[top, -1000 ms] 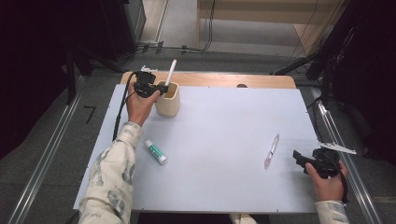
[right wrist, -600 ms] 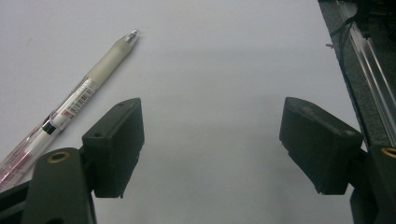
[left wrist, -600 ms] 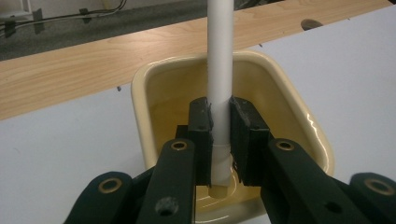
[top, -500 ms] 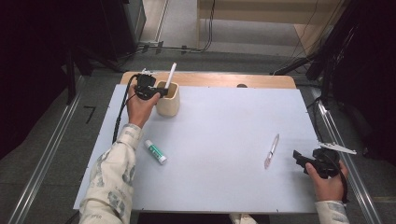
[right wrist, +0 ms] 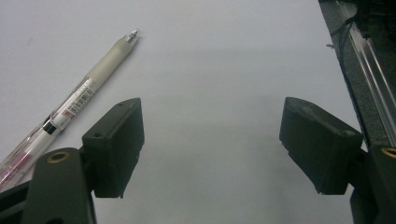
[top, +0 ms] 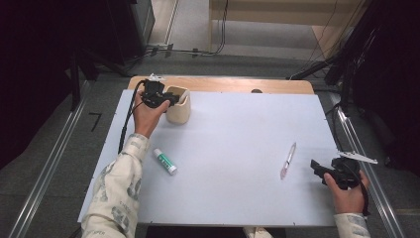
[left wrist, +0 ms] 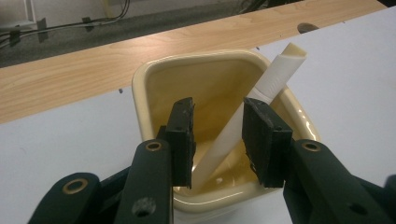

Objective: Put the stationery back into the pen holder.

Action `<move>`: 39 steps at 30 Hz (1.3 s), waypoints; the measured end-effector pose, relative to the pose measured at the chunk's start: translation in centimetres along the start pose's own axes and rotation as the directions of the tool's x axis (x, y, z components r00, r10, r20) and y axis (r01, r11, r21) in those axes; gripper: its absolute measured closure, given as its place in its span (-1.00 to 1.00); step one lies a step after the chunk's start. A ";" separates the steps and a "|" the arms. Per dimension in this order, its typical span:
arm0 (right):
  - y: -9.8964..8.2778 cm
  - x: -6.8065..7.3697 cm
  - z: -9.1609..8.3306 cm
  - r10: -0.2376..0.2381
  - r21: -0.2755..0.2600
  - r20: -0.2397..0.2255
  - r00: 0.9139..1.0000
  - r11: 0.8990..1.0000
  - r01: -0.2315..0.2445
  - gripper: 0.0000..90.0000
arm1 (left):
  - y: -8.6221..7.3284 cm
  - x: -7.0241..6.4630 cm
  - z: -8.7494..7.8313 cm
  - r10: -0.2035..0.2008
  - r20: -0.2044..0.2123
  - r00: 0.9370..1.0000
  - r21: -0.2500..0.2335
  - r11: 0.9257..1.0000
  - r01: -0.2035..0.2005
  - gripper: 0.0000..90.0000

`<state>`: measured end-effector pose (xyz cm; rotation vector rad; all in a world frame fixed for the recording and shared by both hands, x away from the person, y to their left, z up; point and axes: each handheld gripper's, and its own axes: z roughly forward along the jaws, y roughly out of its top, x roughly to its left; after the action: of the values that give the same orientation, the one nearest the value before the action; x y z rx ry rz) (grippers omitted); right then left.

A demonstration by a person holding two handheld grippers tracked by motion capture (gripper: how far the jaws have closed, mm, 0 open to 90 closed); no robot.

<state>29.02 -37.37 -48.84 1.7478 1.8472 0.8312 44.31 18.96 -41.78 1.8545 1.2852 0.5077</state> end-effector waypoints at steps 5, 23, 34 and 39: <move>0.0 0.0 0.0 0.000 -0.001 0.000 1.000 1.000 0.000 -0.54 | 0.0 -0.2 -0.5 -0.001 0.004 1.000 0.003 1.000 0.001 0.36; 0.0 0.1 0.0 0.000 0.002 -0.001 1.000 1.000 0.000 -0.54 | -0.5 -1.7 -2.3 -0.006 -0.024 1.000 -0.018 1.000 0.005 0.00; 0.0 0.1 0.0 -0.001 0.001 -0.003 1.000 1.000 0.001 -0.54 | -0.6 -2.7 -3.8 -0.007 -0.033 0.999 -0.042 0.999 0.006 -0.09; 0.0 0.2 0.0 -0.004 0.000 -0.003 1.000 1.000 0.004 -0.54 | -1.2 -2.9 -4.5 -0.010 -0.037 0.999 -0.040 0.999 0.008 -0.09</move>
<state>29.01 -37.22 -48.80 1.7436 1.8523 0.8323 39.29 18.25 -39.77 1.8132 1.2981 0.5619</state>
